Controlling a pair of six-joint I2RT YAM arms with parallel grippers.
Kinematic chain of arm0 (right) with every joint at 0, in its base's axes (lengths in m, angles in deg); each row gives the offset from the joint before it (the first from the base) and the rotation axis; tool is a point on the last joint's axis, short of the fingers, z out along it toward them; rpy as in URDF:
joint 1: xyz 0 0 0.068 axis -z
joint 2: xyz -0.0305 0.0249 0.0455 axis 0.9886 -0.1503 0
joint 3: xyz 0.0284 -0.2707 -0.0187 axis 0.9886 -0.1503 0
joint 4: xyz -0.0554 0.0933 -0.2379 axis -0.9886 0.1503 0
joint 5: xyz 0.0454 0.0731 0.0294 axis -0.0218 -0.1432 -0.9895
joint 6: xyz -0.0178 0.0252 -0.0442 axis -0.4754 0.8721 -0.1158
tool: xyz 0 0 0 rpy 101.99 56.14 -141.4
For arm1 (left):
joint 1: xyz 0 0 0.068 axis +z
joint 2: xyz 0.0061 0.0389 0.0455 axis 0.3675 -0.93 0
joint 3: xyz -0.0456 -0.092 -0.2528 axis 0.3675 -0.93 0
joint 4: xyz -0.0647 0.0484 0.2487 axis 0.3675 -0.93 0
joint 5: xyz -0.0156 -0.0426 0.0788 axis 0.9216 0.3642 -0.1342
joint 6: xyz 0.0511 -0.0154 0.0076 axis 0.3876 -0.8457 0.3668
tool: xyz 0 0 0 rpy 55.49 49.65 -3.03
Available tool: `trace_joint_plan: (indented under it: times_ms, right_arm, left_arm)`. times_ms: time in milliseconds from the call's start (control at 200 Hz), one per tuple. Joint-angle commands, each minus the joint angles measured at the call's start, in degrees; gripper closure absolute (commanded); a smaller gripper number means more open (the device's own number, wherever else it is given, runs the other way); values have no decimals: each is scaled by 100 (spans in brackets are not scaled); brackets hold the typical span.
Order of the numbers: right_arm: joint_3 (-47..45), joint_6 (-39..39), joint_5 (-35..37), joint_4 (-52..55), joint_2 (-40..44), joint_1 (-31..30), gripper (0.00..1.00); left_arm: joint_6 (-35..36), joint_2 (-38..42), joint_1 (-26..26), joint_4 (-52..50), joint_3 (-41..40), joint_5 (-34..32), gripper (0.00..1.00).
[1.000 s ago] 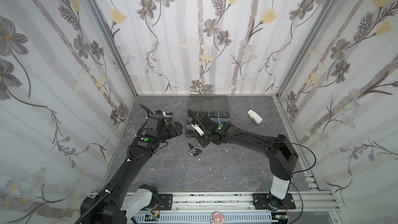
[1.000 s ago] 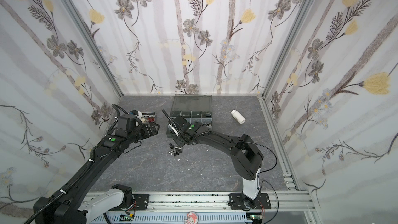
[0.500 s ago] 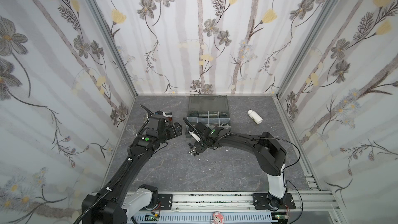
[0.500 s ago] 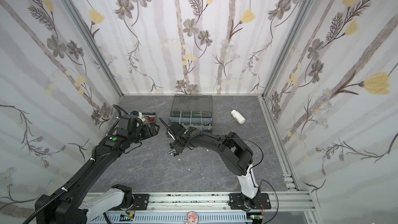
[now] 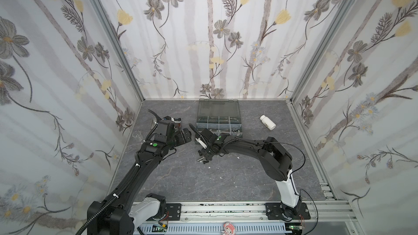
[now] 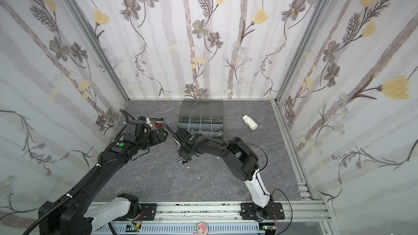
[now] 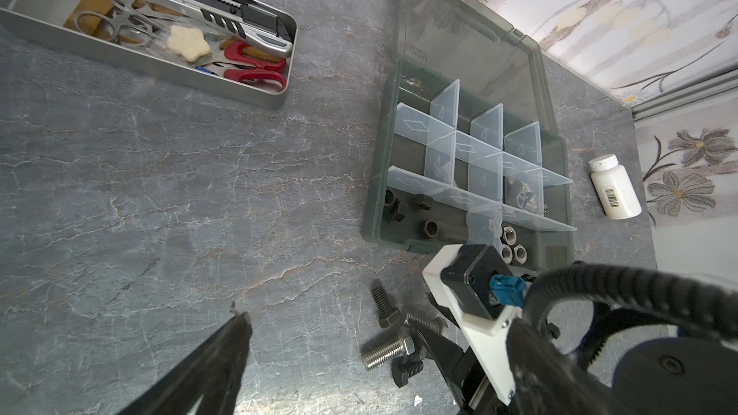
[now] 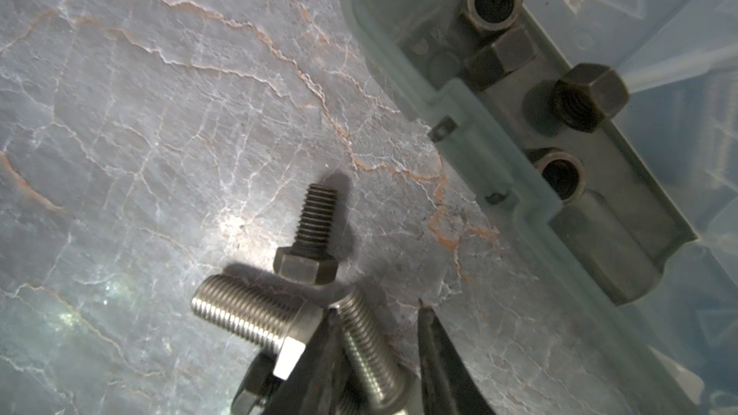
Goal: Sort the screws and nuts into containers
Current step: Pick up the screw from the center of the table.
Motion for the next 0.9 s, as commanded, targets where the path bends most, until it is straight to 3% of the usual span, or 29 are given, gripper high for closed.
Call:
trace_joint_plan:
  times_ms: [0,235,430,894]
  right_arm:
    - [43,-75,141,14,-71,3,64]
    - [52,-77,262,46,-178,31,63]
    - [17,-4,280,92,-159,147,74]
    - [-36,87,216,92,20,239,88]
  left_arm:
    - [54,-19,0,16,58,-89,0]
    - [46,-63,2,50,49,-63,0]
    - [53,-63,0,26,76,-72,0]
    - [63,2,0,-54,164,-54,0]
